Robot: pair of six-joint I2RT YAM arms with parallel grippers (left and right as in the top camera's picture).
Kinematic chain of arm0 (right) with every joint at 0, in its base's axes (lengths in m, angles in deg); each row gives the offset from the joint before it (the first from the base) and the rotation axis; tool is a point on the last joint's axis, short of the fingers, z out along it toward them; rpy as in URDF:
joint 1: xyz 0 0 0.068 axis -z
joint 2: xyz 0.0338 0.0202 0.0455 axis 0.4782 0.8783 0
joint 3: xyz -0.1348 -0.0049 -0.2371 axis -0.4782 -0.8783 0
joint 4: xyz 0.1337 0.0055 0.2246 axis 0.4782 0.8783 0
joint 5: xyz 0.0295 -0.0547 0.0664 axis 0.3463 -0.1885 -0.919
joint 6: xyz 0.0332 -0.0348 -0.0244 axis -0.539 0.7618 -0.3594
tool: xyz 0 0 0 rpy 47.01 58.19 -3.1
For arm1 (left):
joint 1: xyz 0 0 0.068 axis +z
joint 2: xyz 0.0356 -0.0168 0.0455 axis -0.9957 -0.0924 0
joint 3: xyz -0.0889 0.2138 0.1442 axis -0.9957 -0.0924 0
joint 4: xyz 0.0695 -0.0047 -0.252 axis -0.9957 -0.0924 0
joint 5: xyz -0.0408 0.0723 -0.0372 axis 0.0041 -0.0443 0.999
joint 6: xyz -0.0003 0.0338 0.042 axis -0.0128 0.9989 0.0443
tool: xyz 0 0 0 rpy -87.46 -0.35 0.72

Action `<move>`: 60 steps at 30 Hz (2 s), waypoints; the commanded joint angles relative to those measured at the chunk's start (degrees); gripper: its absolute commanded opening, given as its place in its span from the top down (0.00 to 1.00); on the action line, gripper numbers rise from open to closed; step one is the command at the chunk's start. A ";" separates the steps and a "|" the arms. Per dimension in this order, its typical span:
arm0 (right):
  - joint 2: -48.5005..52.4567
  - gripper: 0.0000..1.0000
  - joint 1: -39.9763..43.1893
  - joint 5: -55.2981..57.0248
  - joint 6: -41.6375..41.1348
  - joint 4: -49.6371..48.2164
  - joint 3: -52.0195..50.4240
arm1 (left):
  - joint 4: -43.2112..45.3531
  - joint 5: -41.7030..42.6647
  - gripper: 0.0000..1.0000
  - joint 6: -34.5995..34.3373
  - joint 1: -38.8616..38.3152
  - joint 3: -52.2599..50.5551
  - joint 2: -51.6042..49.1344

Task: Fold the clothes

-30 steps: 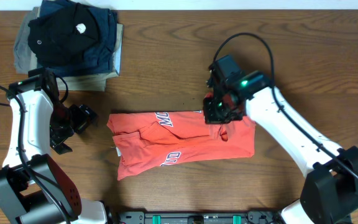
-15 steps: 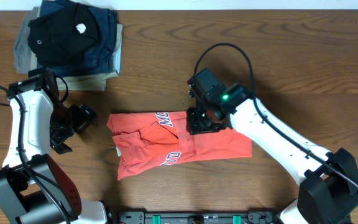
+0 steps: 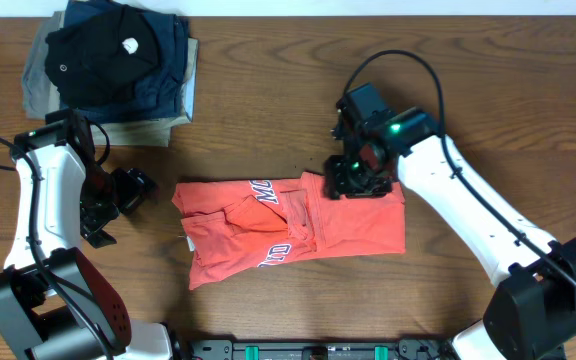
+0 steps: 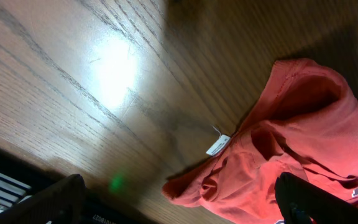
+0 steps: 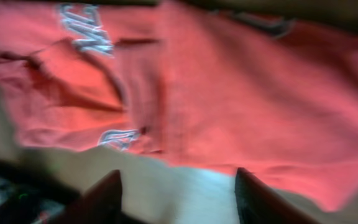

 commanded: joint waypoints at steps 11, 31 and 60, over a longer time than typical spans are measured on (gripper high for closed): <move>0.90 0.99 -3.02 -2.91 -4.63 -17.51 -17.27 | -0.26 -0.11 0.02 -0.50 -0.07 0.55 0.59; 5.57 0.98 -5.79 -9.66 -0.33 -20.50 -17.14 | -0.59 4.33 0.02 0.00 -0.07 0.48 0.59; -5.07 0.01 27.67 5.03 7.58 6.05 -0.46 | 17.73 24.00 0.02 13.09 -0.07 -21.07 0.50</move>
